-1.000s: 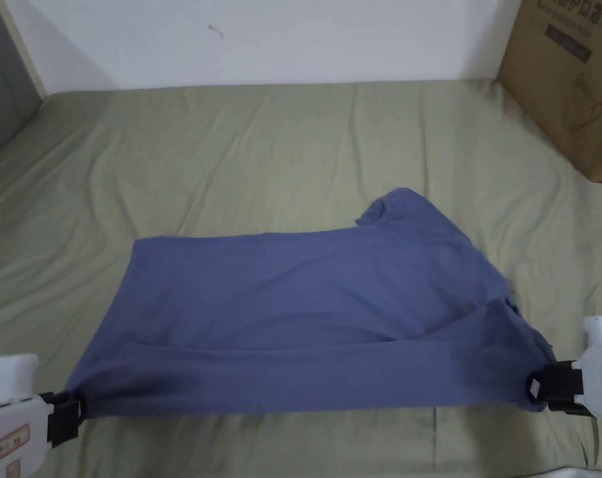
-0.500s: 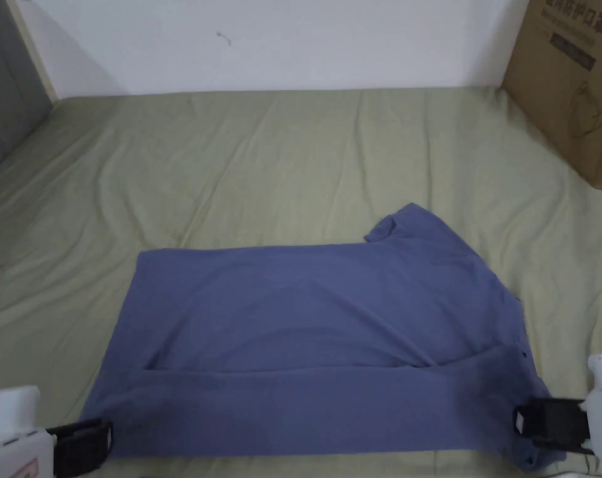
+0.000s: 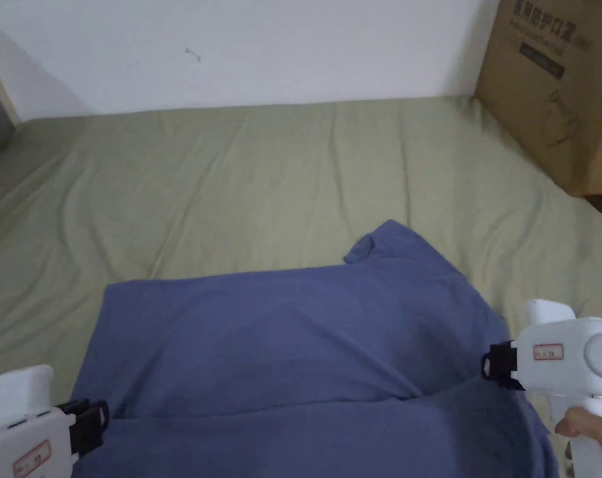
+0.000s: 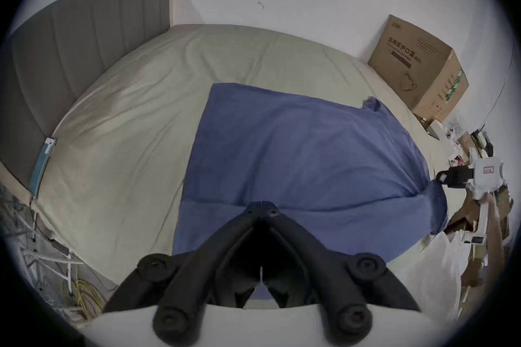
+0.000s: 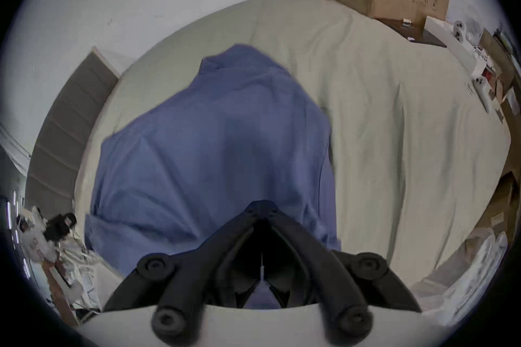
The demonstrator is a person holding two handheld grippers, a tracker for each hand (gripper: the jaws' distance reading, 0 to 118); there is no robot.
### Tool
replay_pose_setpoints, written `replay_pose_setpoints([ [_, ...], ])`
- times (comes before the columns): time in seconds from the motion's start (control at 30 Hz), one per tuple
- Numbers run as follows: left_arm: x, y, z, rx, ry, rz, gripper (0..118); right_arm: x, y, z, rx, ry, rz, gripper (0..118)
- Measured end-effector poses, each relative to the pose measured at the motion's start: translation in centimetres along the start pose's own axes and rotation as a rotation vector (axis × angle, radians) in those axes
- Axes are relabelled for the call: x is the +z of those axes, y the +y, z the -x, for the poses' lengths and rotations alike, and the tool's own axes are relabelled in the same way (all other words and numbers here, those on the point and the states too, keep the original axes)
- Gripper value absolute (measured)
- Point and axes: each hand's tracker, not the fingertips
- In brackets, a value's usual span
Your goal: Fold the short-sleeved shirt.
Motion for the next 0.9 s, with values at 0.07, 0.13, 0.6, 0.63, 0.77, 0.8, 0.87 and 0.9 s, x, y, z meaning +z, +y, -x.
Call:
replay_pose_setpoints([
  [0.07, -0.8, 0.9, 0.2, 0.013, -0.002, -0.004, 0, -0.9, 2.8, -0.1, 0.038, -0.001, -0.027, 0],
  [0.13, -1.9, 2.1, 0.1, 0.022, -0.022, 0.003, 0, -2.3, 6.1, 0.3, 0.079, -0.02, -0.015, 33],
  [0.6, -9.7, 5.6, -2.0, -0.056, -0.01, 0.092, 0, -17.5, 19.5, 1.6, 0.162, -0.124, 0.094, 82],
  [0.63, -10.0, 5.7, -2.1, -0.064, -0.01, 0.097, 0, -18.3, 19.3, 1.6, 0.16, -0.131, 0.115, 79],
  [0.77, -10.6, 5.7, -1.9, -0.068, -0.006, 0.119, 0, -18.2, 18.1, 3.3, 0.283, -0.175, 0.114, 64],
  [0.8, -10.6, 5.6, -1.8, -0.066, 0.001, 0.122, 0, -17.7, 18.1, 3.9, 0.321, -0.191, 0.113, 47],
  [0.87, -10.7, 5.5, -1.6, -0.065, 0.007, 0.124, 0, -17.3, 18.4, 3.5, 0.325, -0.184, 0.087, 0],
  [0.9, -10.6, 5.5, -1.4, -0.058, 0.011, 0.127, 0, -17.2, 18.5, 3.3, 0.28, -0.174, 0.09, 0],
])
